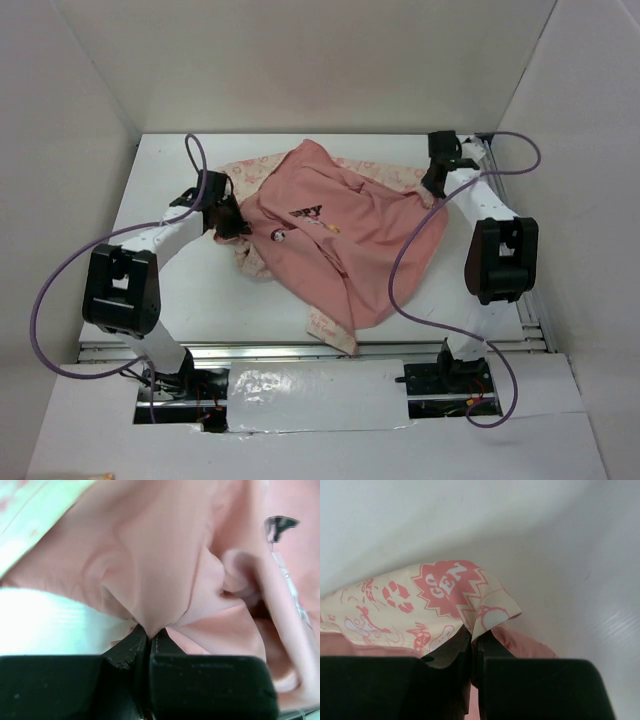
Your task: Zip up the jacket
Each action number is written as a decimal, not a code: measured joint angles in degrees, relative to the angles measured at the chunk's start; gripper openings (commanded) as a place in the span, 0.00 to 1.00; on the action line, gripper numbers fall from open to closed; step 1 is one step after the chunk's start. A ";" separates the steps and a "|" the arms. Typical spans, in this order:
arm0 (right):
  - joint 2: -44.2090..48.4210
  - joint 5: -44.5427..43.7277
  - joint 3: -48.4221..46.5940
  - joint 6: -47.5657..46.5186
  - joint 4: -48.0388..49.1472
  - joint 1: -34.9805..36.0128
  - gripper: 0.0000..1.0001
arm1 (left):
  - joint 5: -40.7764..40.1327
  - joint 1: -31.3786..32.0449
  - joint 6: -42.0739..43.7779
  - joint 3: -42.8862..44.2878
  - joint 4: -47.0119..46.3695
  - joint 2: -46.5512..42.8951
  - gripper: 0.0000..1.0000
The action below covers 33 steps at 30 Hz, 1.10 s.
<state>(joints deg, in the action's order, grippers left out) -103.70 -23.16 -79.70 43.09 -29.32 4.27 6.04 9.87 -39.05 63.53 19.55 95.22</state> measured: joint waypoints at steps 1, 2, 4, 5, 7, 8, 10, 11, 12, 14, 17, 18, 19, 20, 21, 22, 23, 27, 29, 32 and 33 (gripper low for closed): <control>-0.79 -0.52 -2.75 -0.50 -0.55 -1.25 0.00 | -0.26 -0.13 0.00 -0.15 0.04 -0.90 0.00; -1.55 -0.96 -5.46 -1.09 -1.14 -2.58 0.00 | -0.44 -0.26 -0.02 -0.70 0.04 -2.12 0.00; -3.04 -1.31 -9.97 -2.95 -1.66 -4.76 0.10 | -0.39 -0.50 -0.02 -2.51 -0.17 -4.85 0.00; -4.11 -1.27 -12.22 -3.91 -2.01 -5.57 0.19 | -0.24 -0.59 -0.02 -3.41 -0.37 -5.99 0.00; -6.80 -1.55 -16.96 -5.70 -3.45 -6.88 0.24 | 0.37 -0.72 -0.04 -6.27 -0.28 -9.40 0.03; -8.39 -1.66 -19.43 -6.32 -4.24 -7.13 0.30 | 0.48 -0.76 -0.07 -7.32 -0.04 -10.54 0.15; -10.14 -1.75 -21.75 -7.37 -4.96 -6.95 0.72 | 0.79 -0.74 0.02 -8.76 0.46 -11.74 0.47; -10.32 -1.79 -21.46 -7.61 -5.38 -6.58 0.91 | 0.90 -0.74 0.33 -9.25 0.70 -11.89 0.59; -9.70 -2.03 -20.55 -8.17 -5.62 -6.01 0.94 | 1.07 -0.79 0.46 -9.55 1.05 -11.96 0.66; -6.93 -2.34 -16.52 -8.94 -5.51 -4.46 0.95 | 1.36 -0.81 0.20 -9.90 1.73 -11.96 0.88; 1.95 -2.40 -6.56 -8.90 -5.66 -0.70 0.96 | 1.53 -0.94 -0.07 -10.78 2.12 -12.90 0.99; 5.49 -2.43 -3.17 -8.87 -5.42 0.72 0.96 | 1.55 -1.09 -0.15 -11.34 2.08 -13.68 0.99; 9.70 -2.47 0.68 -8.81 -5.35 2.54 0.96 | 1.57 -1.22 -0.24 -11.91 2.12 -14.51 0.99; 13.73 -2.43 4.02 -8.61 -5.40 4.33 0.96 | 1.64 -1.36 -0.22 -12.61 2.10 -15.56 0.99; 17.55 -2.38 7.19 -8.22 -5.62 6.58 0.96 | 1.70 -1.57 -0.22 -13.33 1.99 -16.59 0.99; 21.29 -2.47 10.45 -7.56 -5.73 9.01 1.00 | 1.81 -1.92 -0.22 -14.10 1.79 -17.57 0.99; 24.85 -2.25 13.84 -6.91 -5.20 11.63 1.00 | 2.10 -2.36 -0.22 -14.62 1.73 -18.25 0.99; 32.11 1.40 24.57 -4.92 -6.64 22.93 1.00 | 2.95 -3.80 -0.26 -15.04 0.83 -18.03 0.99; 32.92 1.55 28.92 -3.52 -8.46 30.12 1.00 | 3.19 -4.35 -0.33 -14.58 0.31 -16.61 0.97; 33.77 2.67 33.38 -2.16 -11.50 40.24 1.00 | 3.98 -4.61 -0.39 -14.05 -1.33 -13.40 0.87; 33.90 3.43 34.18 -1.75 -12.48 43.60 1.00 | 4.44 -4.63 -0.50 -14.05 -1.70 -12.61 0.83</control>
<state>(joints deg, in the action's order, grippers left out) -69.80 -19.73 -45.52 41.34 -41.80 47.88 10.48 5.23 -39.55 49.47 17.85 82.61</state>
